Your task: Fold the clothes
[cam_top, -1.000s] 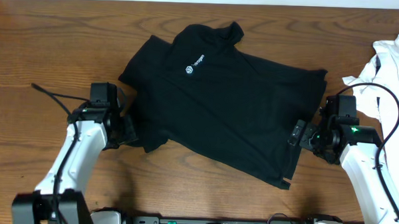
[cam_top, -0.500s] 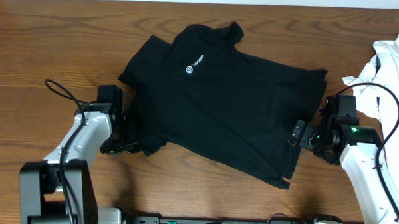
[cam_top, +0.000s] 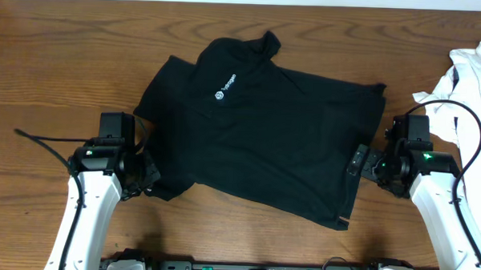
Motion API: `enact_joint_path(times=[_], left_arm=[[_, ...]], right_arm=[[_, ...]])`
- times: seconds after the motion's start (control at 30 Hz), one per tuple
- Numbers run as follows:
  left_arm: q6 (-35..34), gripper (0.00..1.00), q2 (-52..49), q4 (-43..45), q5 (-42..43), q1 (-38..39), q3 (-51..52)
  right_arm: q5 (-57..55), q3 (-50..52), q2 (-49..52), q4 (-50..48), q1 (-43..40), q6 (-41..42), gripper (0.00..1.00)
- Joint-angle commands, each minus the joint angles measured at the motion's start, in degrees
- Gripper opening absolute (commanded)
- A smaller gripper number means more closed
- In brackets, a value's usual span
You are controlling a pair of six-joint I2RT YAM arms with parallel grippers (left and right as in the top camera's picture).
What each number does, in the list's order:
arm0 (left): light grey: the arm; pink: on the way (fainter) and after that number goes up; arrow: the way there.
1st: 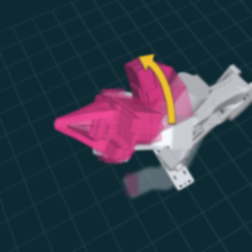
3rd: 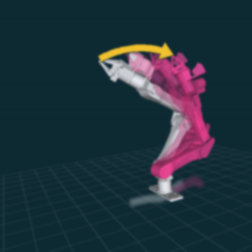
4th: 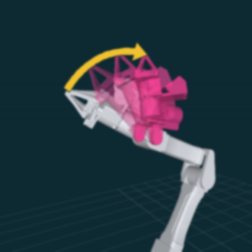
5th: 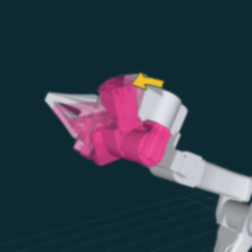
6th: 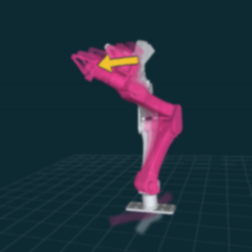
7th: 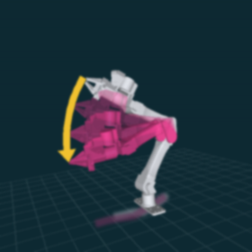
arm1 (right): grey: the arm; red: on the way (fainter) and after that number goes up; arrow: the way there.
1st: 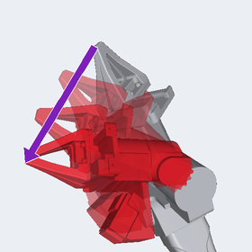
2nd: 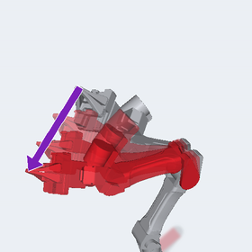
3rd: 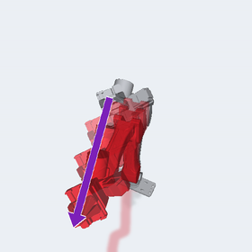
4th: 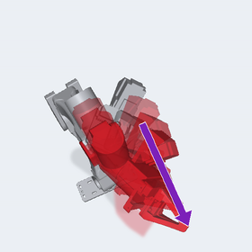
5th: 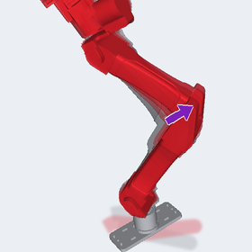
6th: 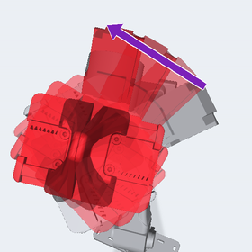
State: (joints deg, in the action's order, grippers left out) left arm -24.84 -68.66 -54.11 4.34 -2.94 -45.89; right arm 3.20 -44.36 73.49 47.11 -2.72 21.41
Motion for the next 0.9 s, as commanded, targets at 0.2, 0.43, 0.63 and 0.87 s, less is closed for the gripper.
enact_joint_path(times=[0.2,0.43,0.63,0.87], left_arm=[[-1.6,0.22,-5.0,-0.5,-0.3,-0.2,-0.7],[-1.6,0.82,-11.6,-0.2,-0.3,-0.2,-0.4],[-1.6,0.81,-10.6,-2.5,-0.3,-0.2,-5.8],[-0.5,0.13,-7.4,-3.5,7.9,0.1,-8.6]], right_arm=[[0.2,-0.9,-0.1,0.0,-0.5,-0.7,0.99],[0.2,-0.9,-0.1,0.0,-0.5,-0.7,0.99],[0.2,-0.9,-0.1,0.0,-0.5,-0.7,0.99],[0.2,-0.9,-0.1,0.0,-0.5,-0.7,0.99]])
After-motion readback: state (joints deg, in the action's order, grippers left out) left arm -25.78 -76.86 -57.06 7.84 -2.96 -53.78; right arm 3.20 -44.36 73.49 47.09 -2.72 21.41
